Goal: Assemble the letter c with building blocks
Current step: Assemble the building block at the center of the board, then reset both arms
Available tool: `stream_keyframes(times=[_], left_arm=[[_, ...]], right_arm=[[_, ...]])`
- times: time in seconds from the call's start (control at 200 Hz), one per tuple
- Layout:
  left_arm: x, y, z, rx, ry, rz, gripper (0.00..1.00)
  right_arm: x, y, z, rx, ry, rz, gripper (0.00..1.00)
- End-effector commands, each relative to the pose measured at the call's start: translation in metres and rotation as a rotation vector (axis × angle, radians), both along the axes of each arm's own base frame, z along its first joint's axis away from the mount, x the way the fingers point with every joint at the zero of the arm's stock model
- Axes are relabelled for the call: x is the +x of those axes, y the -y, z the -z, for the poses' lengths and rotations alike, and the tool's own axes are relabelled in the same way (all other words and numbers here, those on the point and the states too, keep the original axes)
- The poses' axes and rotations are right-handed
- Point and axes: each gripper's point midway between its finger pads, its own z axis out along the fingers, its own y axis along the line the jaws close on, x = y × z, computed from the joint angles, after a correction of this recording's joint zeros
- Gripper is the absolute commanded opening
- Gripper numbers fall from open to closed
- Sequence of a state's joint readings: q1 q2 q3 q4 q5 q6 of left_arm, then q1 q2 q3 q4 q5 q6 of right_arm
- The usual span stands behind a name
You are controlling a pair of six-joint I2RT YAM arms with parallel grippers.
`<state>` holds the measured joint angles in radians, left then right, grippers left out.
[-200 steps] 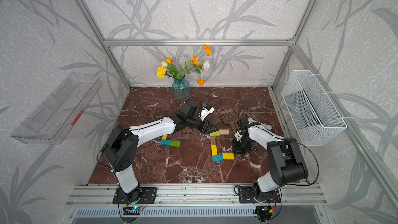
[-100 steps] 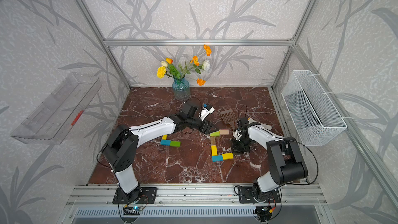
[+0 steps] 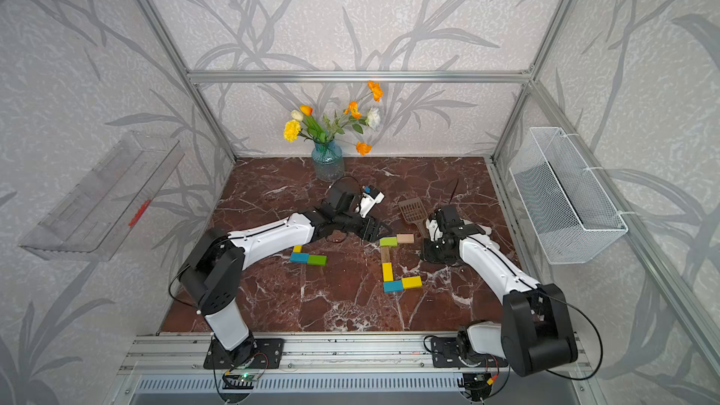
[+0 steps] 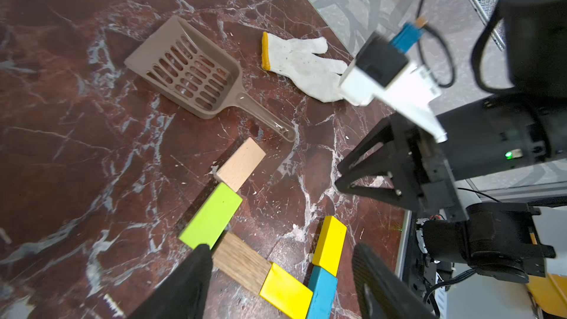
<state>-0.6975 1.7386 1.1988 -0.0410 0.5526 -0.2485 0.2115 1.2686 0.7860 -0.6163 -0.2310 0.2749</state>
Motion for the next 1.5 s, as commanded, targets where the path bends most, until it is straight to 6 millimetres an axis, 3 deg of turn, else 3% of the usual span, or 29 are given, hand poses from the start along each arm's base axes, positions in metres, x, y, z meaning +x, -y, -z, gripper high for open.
stream_keyframes(times=[0.0, 0.17, 0.28, 0.32, 0.42, 0.49, 0.62, 0.66, 0.825, 0.9, 1.03, 1.135, 1.28, 1.369, 1.494], left_arm=[[0.024, -0.026, -0.041, 0.005, 0.167, -0.136, 0.74], [0.059, -0.092, -0.058, 0.020, 0.213, -0.397, 0.74], [0.084, -0.159, -0.068, 0.005, 0.242, -0.609, 0.73], [0.091, -0.184, -0.071, 0.009, 0.255, -0.685, 0.72], [0.100, -0.240, -0.077, 0.068, 0.288, -0.816, 0.72], [0.102, -0.279, -0.081, 0.167, 0.318, -0.912, 0.75], [0.104, -0.331, -0.071, 0.412, 0.407, -1.034, 0.78], [0.103, -0.343, -0.065, 0.470, 0.426, -1.059, 0.78], [0.101, -0.380, -0.032, 0.513, 0.431, -1.085, 0.92], [0.100, -0.395, -0.012, 0.518, 0.393, -1.123, 0.92], [0.102, -0.403, 0.012, 0.565, 0.419, -1.119, 0.95], [0.109, -0.408, 0.015, 0.527, 0.496, -1.164, 0.97], [0.116, -0.416, 0.012, 0.522, 0.480, -1.195, 0.99], [0.117, -0.421, 0.014, 0.545, 0.460, -1.209, 0.99], [0.102, -0.435, 0.031, 0.684, 0.320, -1.211, 0.98]], right_arm=[[0.022, 0.014, -0.015, -0.054, 0.156, 0.053, 0.44], [0.051, 0.028, -0.038, -0.119, 0.329, 0.057, 0.52], [0.070, 0.046, -0.045, -0.197, 0.425, 0.088, 0.61], [0.076, 0.055, -0.046, -0.220, 0.450, 0.114, 0.69], [0.093, 0.075, -0.049, -0.199, 0.498, 0.185, 0.82], [0.104, 0.089, -0.050, -0.167, 0.525, 0.240, 0.83], [0.120, 0.105, -0.047, -0.162, 0.594, 0.275, 0.86], [0.123, 0.106, -0.042, -0.155, 0.602, 0.273, 1.00], [0.134, 0.095, -0.023, -0.148, 0.616, 0.155, 0.99], [0.135, 0.085, -0.015, -0.138, 0.649, 0.074, 0.99], [0.132, 0.081, -0.025, -0.163, 0.789, 0.051, 0.99], [0.130, 0.069, -0.028, -0.143, 0.858, 0.019, 0.99], [0.129, 0.042, -0.010, -0.216, 0.928, -0.089, 0.99], [0.130, 0.044, -0.011, -0.236, 0.959, -0.068, 0.99], [0.129, 0.045, -0.009, -0.244, 0.898, -0.072, 0.99]])
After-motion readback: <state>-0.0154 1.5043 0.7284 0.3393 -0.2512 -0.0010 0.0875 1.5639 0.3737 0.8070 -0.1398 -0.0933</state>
